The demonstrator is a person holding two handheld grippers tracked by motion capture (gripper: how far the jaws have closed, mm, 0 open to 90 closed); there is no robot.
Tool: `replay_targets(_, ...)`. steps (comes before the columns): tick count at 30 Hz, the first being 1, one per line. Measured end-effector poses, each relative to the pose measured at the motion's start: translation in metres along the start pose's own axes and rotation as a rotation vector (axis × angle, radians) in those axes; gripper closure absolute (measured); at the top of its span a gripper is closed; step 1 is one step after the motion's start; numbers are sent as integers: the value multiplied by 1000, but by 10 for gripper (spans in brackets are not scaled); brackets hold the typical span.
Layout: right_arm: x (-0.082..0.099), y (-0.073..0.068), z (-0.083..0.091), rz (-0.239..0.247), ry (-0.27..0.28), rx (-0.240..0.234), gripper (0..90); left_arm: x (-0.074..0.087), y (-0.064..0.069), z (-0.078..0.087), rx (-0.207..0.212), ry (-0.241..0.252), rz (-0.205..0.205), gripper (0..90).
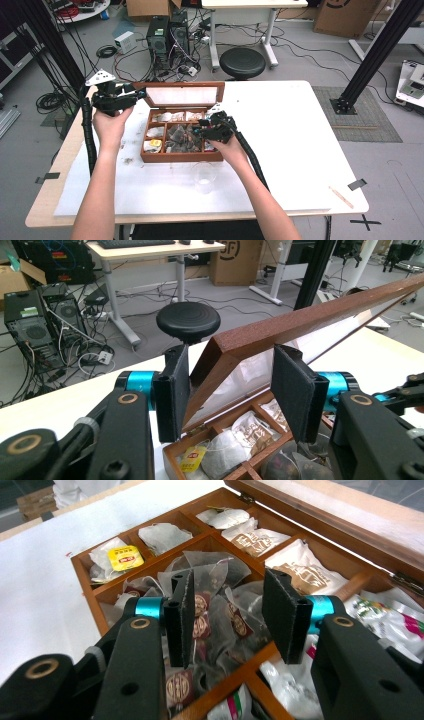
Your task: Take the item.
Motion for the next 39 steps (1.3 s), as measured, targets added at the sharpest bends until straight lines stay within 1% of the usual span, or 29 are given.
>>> replay_targets(3, -3, -2, -6, 2, -8, -3, 588, 0, 0, 0, 3, -3, -1, 497)
replay_targets(4, -4, -3, -10, 12, -13, -1, 610, 0, 0, -1, 2, -2, 0, 496)
replay_targets(5, -4, -3, -12, 23, -22, 0, 614, 1, 0, -1, 2, -6, -3, 494)
replay_targets(6, -4, -3, -14, 26, -35, 9, 623, 1, 0, -1, -1, -6, -4, 493)
replay_targets(8, -2, -3, -19, 31, -63, 12, 644, 1, -1, -1, 0, -5, -4, 492)
replay_targets(13, -2, -5, -30, 65, -91, 42, 668, 1, -1, -2, -1, -4, 1, 491)
replay_targets(14, -2, -5, -33, 86, -107, 64, 677, 1, -1, -2, -1, -5, 1, 491)
replay_targets(15, -2, -5, -33, 86, -107, 64, 677, 1, -1, -2, -2, -7, 0, 491)
replay_targets(16, -2, -4, -34, 94, -116, 72, 678, 1, -1, -2, -2, -10, -2, 491)
replay_targets(17, -2, -5, -36, 89, -126, 75, 682, 1, -1, -2, -3, -12, -3, 491)
replay_targets(18, -1, -3, -37, 93, -136, 90, 703, 1, -1, -2, -4, -12, -4, 491)
replay_targets(19, -2, -2, -38, 97, -138, 102, 704, 1, -1, -2, -5, -13, -4, 491)
replay_targets(21, 0, -2, -40, 91, -152, 104, 709, 1, -1, -2, -3, -16, -6, 491)
replay_targets(22, 0, 0, -40, 92, -157, 117, 715, 1, 0, -2, -3, -15, -5, 491)
replay_targets(23, 1, 0, -41, 89, -162, 110, 717, 1, 0, -2, -3, -15, -4, 491)
replay_targets(25, 1, 1, -41, 89, -165, 116, 724, 1, -1, -2, -4, -16, -6, 491)
replay_targets(26, 2, 2, -42, 94, -170, 120, 750, 1, -1, -2, -4, -16, -7, 491)
replay_targets(27, 3, 2, -42, 95, -174, 116, 756, 1, -1, -2, -4, -16, -7, 491)
replay_targets(30, 4, 2, -44, 112, -182, 118, 850, 1, 0, -2, -4, -17, -6, 491)
replay_targets(31, 4, 2, -44, 112, -179, 117, 900, 1, 0, -2, -4, -17, -6, 491)
replay_targets(35, 2, 1, -42, 96, -163, 105, 900, 1, 0, -2, -3, -18, -7, 491)
replay_targets(39, 1, 1, -40, 90, -147, 106, 900, 1, 0, -2, -2, -19, -8, 491)
Point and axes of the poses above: each handheld gripper's, and its own axes: z roughly backward along the jaws, x roughly out of its underside, y roughly to its right, the point moved 10 cm from there along -z, roughly forward along the jaws, and after that the axes turned 6 degrees about x, right-handed, at the moved point
